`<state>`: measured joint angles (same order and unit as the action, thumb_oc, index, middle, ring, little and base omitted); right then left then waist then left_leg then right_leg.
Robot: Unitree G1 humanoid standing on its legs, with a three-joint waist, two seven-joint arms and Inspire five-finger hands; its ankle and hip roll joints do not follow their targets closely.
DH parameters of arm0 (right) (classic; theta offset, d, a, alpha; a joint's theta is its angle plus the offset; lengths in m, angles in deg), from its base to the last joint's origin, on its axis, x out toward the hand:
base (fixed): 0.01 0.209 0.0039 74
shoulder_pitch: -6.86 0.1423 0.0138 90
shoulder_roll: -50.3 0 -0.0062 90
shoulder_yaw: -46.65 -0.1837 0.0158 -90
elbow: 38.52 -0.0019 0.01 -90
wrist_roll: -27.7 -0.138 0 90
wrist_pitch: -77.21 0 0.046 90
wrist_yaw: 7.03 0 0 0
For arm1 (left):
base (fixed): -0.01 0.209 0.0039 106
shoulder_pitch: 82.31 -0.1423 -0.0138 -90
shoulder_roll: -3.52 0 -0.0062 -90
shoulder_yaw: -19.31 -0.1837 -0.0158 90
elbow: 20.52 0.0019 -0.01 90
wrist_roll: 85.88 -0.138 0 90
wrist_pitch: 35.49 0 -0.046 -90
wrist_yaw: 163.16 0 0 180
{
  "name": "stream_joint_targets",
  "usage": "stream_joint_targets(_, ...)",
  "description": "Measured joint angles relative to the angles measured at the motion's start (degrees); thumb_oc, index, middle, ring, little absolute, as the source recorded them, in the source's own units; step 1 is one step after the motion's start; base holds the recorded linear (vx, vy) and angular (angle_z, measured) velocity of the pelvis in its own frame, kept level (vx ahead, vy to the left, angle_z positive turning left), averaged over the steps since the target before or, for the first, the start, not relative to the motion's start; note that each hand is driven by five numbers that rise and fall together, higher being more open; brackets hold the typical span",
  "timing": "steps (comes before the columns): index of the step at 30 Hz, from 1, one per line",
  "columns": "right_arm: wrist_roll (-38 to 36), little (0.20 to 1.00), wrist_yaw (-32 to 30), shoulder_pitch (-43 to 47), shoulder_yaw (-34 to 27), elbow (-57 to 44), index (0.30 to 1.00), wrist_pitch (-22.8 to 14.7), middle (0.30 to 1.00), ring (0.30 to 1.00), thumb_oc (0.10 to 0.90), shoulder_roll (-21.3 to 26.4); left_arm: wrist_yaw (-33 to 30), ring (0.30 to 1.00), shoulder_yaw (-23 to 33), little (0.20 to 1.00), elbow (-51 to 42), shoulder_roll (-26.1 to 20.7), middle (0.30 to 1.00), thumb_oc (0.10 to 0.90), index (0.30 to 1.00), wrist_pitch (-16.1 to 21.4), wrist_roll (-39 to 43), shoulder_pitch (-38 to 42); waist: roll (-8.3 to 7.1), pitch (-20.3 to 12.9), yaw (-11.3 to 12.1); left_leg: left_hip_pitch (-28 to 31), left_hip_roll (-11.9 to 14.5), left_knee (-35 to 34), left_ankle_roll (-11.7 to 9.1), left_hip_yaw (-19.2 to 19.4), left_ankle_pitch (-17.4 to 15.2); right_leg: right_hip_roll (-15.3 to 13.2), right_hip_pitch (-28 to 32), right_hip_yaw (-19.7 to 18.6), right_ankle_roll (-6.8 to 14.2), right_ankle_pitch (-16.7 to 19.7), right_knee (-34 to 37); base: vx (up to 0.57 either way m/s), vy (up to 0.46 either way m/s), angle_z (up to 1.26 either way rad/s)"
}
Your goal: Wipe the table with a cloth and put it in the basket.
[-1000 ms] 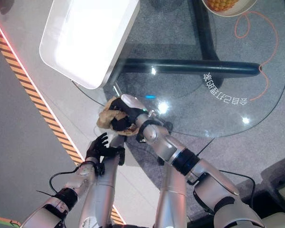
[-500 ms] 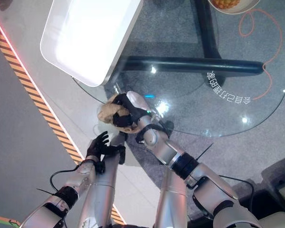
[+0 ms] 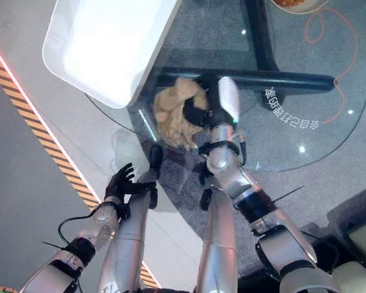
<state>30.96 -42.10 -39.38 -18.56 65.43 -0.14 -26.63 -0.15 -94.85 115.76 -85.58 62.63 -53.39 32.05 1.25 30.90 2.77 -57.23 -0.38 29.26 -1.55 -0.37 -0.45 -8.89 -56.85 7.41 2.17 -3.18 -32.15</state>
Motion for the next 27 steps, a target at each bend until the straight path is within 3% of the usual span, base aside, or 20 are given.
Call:
stream_joint_targets(5,0.0,0.2,-5.0,-1.2,-4.7,-0.2,0.3,2.3,0.3,0.3,0.1,3.2,0.1,0.9,0.4,0.9,0.0,-0.4,0.9,0.8,0.9,0.0,0.0,-0.4,-0.28,0.0,-0.8,0.0,0.0,0.9,1.1,1.2,-0.7,-0.1,0.4,-1.3,0.7,0.4,0.9,0.01,-0.011,-0.07)
stream_joint_targets(8,0.0,0.2,-7.0,-1.4,-4.7,-0.6,0.3,3.2,0.3,0.3,0.1,3.3,0.2,0.9,0.6,0.9,0.0,-1.1,0.9,0.8,0.9,0.0,0.0,-0.8,-0.4,0.0,-1.7,0.0,0.0,0.9,1.2,1.5,-0.8,-0.1,0.5,-1.4,0.9,0.7,1.6,0.0,-0.008,-0.04)
stream_joint_targets(17,-1.6,0.2,-11.6,-2.2,-5.3,-0.6,0.3,4.3,0.3,0.3,0.1,3.9,0.2,0.9,0.6,0.9,-0.1,-1.2,0.9,0.8,0.9,0.1,0.1,-0.9,-0.49,0.0,-1.5,0.0,-0.1,0.8,1.3,1.6,-0.9,-0.1,0.6,-1.5,1.0,0.8,2.1,0.0,0.0,0.0)
stream_joint_targets(22,-2.3,0.2,-17.3,-3.5,-7.2,-0.6,0.3,5.6,0.3,0.3,0.1,4.5,0.3,0.9,0.6,0.9,-0.1,-1.3,0.9,0.8,0.9,0.1,0.5,-1.0,-0.51,0.0,-1.6,0.0,-0.1,0.7,1.5,1.9,-1.0,-0.1,0.7,-1.6,1.2,1.0,2.6,0.0,0.0,0.0)
stream_joint_targets(27,-3.4,0.2,-27.1,-4.4,-10.8,-0.3,0.3,7.6,0.3,0.3,0.1,4.6,0.2,0.9,0.6,0.9,-0.1,-1.3,0.9,0.8,0.9,0.2,0.5,-1.1,-0.51,0.0,-1.7,0.0,-0.1,0.4,1.6,2.0,-1.0,-0.1,0.7,-1.7,1.3,1.0,3.0,0.0,0.0,0.0)
